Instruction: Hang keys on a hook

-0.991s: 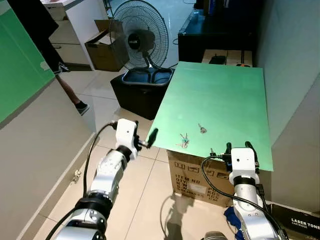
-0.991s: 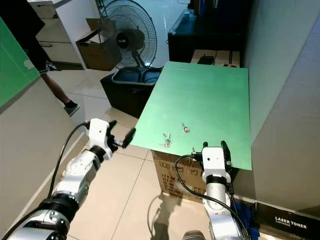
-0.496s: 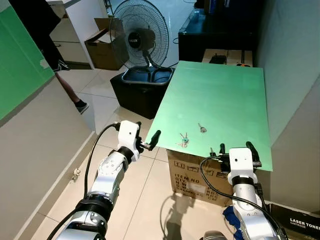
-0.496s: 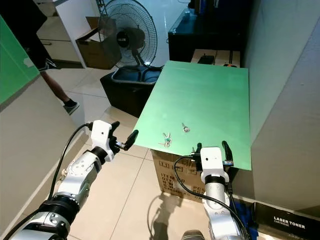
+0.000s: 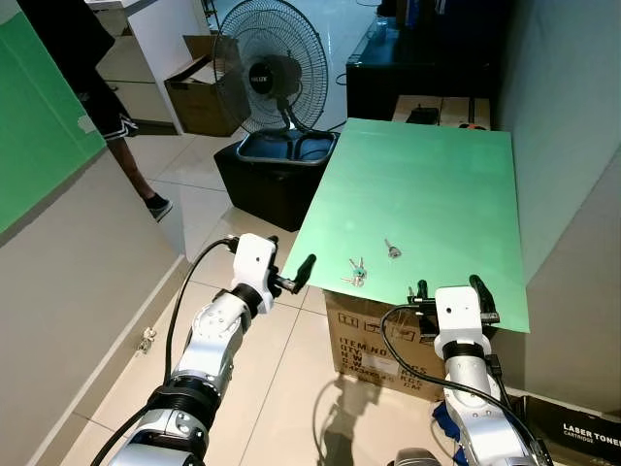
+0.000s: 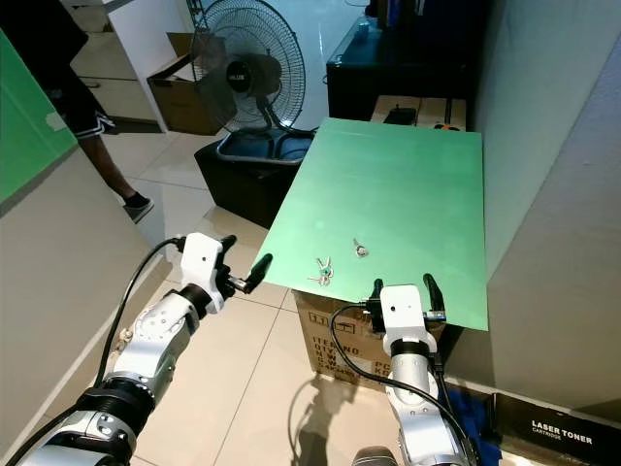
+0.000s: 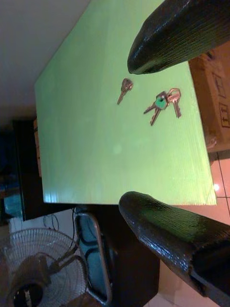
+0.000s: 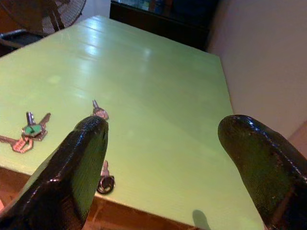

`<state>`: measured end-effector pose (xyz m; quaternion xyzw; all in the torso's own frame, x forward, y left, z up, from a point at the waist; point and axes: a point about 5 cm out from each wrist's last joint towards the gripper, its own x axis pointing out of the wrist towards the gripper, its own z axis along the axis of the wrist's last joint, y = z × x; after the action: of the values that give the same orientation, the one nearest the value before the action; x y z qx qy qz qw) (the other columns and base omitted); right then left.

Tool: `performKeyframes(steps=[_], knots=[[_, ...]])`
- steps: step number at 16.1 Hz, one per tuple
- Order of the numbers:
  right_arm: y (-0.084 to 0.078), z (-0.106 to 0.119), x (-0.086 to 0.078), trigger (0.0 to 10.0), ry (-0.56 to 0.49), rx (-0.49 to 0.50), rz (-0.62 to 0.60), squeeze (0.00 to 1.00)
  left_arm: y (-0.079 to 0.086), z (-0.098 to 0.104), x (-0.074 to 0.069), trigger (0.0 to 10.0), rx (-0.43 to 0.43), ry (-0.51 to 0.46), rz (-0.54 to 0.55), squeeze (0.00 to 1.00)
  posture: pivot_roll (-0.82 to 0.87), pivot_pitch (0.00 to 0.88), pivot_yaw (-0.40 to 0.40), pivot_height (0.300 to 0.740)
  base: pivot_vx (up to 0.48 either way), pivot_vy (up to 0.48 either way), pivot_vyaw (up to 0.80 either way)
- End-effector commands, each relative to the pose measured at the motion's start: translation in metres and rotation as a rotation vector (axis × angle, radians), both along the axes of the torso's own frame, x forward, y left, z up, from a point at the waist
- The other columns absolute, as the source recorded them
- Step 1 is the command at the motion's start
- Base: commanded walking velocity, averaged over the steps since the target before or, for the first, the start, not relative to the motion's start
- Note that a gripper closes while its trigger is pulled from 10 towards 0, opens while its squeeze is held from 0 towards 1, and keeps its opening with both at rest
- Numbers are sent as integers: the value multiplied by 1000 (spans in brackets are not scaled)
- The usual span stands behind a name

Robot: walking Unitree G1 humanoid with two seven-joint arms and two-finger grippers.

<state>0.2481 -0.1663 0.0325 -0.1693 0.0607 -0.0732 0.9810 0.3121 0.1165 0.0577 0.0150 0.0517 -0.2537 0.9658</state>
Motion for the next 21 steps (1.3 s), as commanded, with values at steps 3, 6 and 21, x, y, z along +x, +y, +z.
performKeyframes(steps=[3,6,21], knots=[[6,0,2,10000,5,-3,10,0,-2,4,-1,10000,-8,-16,-38,0,-273,0,178,740,312,0,0],[5,-2,0,10000,18,-13,11,0,-3,4,0,10000,-33,-8,-30,0,-274,0,175,740,472,0,0],[2,0,4,10000,14,39,-59,0,0,1,-4,10000,25,-2,-20,0,-264,0,181,740,234,0,0]])
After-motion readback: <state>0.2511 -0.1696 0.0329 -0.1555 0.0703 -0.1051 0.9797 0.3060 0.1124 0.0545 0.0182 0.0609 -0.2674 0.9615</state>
